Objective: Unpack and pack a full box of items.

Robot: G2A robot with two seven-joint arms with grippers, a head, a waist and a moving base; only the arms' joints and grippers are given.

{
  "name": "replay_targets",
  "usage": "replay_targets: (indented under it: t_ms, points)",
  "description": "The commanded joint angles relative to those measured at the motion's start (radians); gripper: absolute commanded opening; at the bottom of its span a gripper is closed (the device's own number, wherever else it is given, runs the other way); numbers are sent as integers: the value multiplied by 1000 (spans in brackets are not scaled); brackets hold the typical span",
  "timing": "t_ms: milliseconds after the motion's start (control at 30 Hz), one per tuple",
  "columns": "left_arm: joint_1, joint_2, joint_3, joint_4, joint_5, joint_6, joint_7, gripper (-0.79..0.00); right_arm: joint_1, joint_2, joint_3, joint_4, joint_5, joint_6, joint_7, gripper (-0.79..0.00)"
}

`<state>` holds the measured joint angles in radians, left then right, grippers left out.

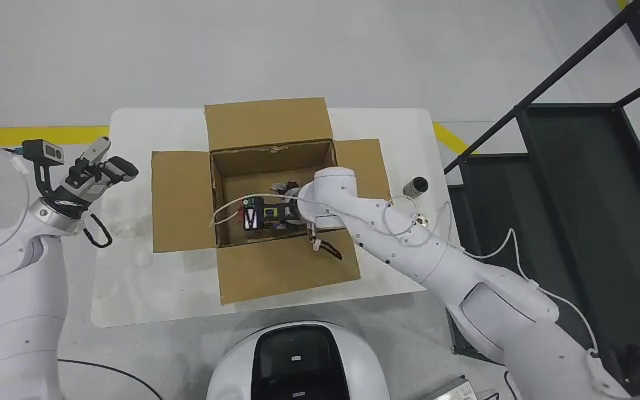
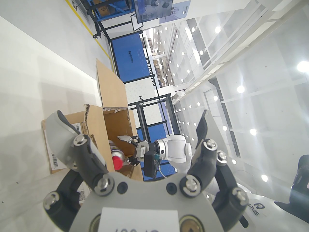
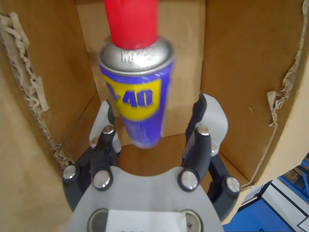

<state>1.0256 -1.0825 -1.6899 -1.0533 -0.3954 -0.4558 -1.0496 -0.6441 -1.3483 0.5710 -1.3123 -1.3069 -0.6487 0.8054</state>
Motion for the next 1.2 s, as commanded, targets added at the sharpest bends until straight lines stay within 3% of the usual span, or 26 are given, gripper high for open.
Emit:
replay_targets:
  t_ms: [0,233,500,700,867,1033,1167]
  points:
    - [0,0,0,0,0,0,0,0,-15,8,20,-24,1,-1,-13,0]
    - [0,0,0,0,0,0,0,0,-162,72,177,-248,-38,29,-108,0]
    - [0,0,0,0,0,0,0,0,-505,167,539,-545,-88,99,-343,0]
    - [0,0,0,0,0,0,0,0,-746,203,783,-590,-39,139,-484,0]
    - [0,0,0,0,0,0,0,0,-907,219,941,-578,17,183,-527,0]
    - [0,0,0,0,0,0,0,0,-1014,225,1041,-597,59,225,-535,0]
    - [0,0,0,0,0,0,0,0,-1026,226,1050,-607,56,230,-531,0]
